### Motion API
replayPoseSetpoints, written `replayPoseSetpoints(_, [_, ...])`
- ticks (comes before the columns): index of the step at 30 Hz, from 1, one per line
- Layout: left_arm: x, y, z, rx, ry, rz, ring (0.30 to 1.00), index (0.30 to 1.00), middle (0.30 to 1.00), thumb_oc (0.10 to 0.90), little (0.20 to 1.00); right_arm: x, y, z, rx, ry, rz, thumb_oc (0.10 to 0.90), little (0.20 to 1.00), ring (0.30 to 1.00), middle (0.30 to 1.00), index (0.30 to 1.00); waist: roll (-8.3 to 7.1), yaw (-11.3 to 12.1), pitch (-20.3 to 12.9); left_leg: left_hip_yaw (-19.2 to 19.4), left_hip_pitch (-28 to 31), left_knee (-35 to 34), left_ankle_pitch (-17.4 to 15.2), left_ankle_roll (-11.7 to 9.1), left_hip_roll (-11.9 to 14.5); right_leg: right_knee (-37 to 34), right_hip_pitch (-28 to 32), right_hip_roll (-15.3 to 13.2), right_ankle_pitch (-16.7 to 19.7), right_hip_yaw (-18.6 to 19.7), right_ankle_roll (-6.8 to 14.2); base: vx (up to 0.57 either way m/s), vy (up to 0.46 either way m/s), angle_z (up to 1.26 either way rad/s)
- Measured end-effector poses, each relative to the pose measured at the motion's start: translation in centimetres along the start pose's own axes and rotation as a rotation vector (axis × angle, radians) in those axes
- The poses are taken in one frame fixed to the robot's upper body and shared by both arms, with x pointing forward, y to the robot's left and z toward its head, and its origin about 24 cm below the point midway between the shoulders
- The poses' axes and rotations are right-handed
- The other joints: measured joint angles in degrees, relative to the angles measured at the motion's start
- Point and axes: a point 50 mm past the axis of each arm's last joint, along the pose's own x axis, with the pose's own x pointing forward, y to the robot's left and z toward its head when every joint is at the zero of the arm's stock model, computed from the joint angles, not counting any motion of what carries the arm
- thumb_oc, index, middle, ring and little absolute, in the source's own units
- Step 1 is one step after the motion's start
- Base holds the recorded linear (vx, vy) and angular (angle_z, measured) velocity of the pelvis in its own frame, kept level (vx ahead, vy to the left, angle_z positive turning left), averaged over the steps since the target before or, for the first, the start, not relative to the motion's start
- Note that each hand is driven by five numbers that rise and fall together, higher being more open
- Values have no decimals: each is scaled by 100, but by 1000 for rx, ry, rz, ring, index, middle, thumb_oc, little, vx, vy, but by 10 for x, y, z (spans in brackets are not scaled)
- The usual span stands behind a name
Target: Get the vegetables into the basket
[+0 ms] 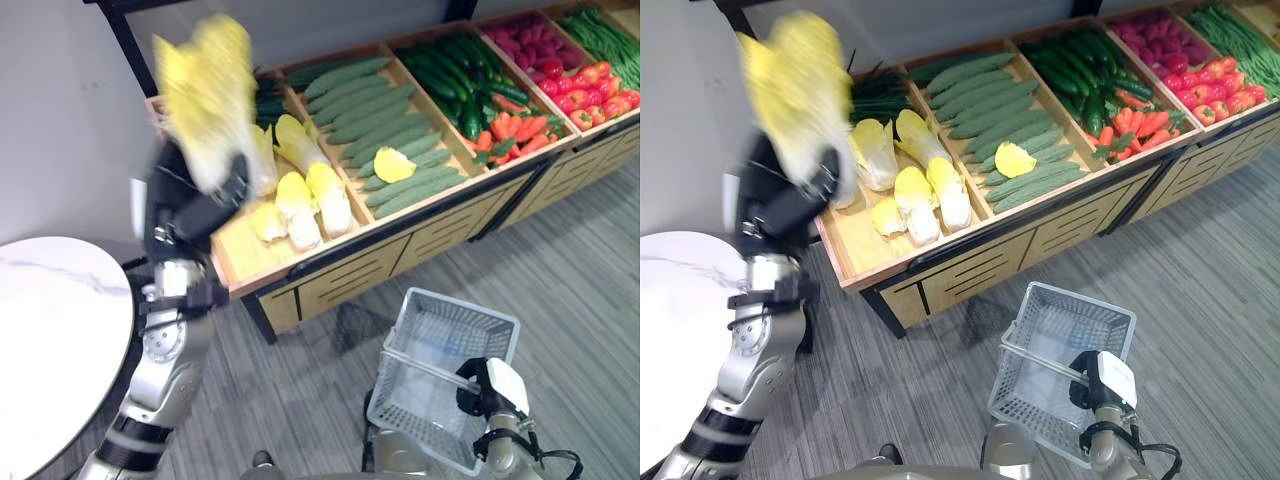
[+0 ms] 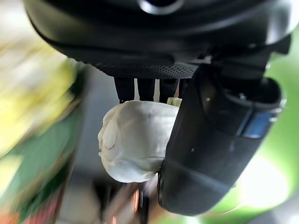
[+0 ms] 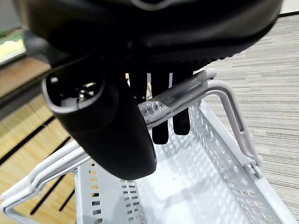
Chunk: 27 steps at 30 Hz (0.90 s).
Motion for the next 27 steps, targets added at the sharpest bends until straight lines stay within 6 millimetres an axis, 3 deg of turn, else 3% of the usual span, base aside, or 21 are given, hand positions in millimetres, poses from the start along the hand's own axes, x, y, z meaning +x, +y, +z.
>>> replayPoseSetpoints(1, [-7,3,-8,-44,56,-18,300,300,300,400,300,1,-1,2,2,-9,2,400,300,300,300,300,6,-33,-18,21,13,-4,-7,11,-1,0,-1,-4,-6,17,18,-13,50,-11])
replayPoseSetpoints(2, [-24,-2,-33,-108,228,-127,300,300,300,400,300,-6,3,-8,-10,31,29,400,300,300,300,300,31,-76,-98,30,16,-25,-16,25,1,-1,-5,-12,-8,36,35,-10,46,-8])
replayPoseSetpoints(5, [-47,-8,-52,-166,330,-199,300,300,300,400,300,-17,9,-19,-19,63,64,400,300,300,300,300,139,-127,-328,159,99,-26,-29,24,-38,-2,1,-17,14,167,54,-16,41,-18])
replayPoseSetpoints(8, [-49,-8,-53,-165,341,-200,300,300,300,400,300,-21,11,-27,-29,93,75,400,300,300,300,300,128,-157,-337,242,158,-29,-61,64,-104,-3,-4,-66,4,235,40,-18,42,-17])
replayPoseSetpoints(15, [-45,-10,-49,-147,347,-266,300,300,300,400,300,-22,7,-36,-19,146,56,400,300,300,300,300,-60,-247,-285,357,139,115,-138,105,-237,2,-54,-143,85,406,129,-77,114,-10])
replayPoseSetpoints(16, [-44,-11,-50,-146,349,-270,300,300,300,400,300,-23,8,-38,-19,150,59,400,300,300,300,300,-98,-318,-277,397,170,93,-134,110,-287,6,-72,-156,102,449,144,-270,216,-54])
replayPoseSetpoints(18, [-40,-10,-47,-137,354,-299,300,300,300,400,300,-15,5,-23,15,101,25,400,300,300,300,300,-297,-375,-198,723,148,64,-190,230,-537,76,-376,-246,386,918,251,-281,106,-81])
replayPoseSetpoints(19, [-34,-9,-44,-112,355,-320,300,300,300,400,300,-11,6,-13,35,75,17,400,300,300,300,300,-452,-442,-113,880,129,115,-220,270,-650,42,-469,-298,532,1100,305,-157,115,-105])
replayPoseSetpoints(20, [-27,-7,-38,-71,352,-340,300,300,300,400,300,-3,9,6,74,40,9,400,300,300,300,300,-633,-482,-2,1193,6,342,-347,412,-712,3,-718,-294,927,1151,527,-193,121,-110])
replayPoseSetpoints(21, [-23,-5,-36,-47,358,-349,300,300,300,400,300,0,14,17,101,21,9,400,300,300,300,300,-681,-492,57,1315,-94,470,-440,487,-582,18,-785,-319,820,866,589,-155,92,-92])
replayPoseSetpoints(22, [-20,-4,-41,-45,375,-353,300,300,300,400,300,-4,18,15,100,30,19,400,300,300,300,300,-620,-517,95,1411,-164,506,-424,487,-490,390,-863,-287,299,237,398,-235,65,-58])
replayPoseSetpoints(23, [-21,-6,-49,-84,371,-333,300,300,300,400,300,-6,18,7,75,55,27,400,300,300,300,300,-365,-396,204,1652,-230,471,-311,455,-186,1375,-1034,-312,-351,-819,43,-184,73,-50])
replayPoseSetpoints(25, [-24,-3,-50,-84,380,-319,300,300,300,400,300,-8,18,2,63,74,29,400,300,300,300,300,-224,-199,293,1771,-276,651,-280,372,31,2303,-889,-493,-826,-1303,7,-144,46,-51])
replayPoseSetpoints(26, [-28,6,-50,-63,394,-282,300,300,300,400,300,-11,21,-2,56,89,40,400,300,300,300,300,-193,-76,301,1881,-211,871,-320,374,181,2990,-580,-856,-1532,-1833,-474,-29,-22,-35])
replayPoseSetpoints(27, [-29,8,-49,-56,396,-271,300,300,300,400,300,-11,21,-2,55,89,42,400,300,300,300,300,-187,-53,297,1892,-190,889,-320,374,193,3103,-529,-901,-1612,-1889,-480,31,-101,-71])
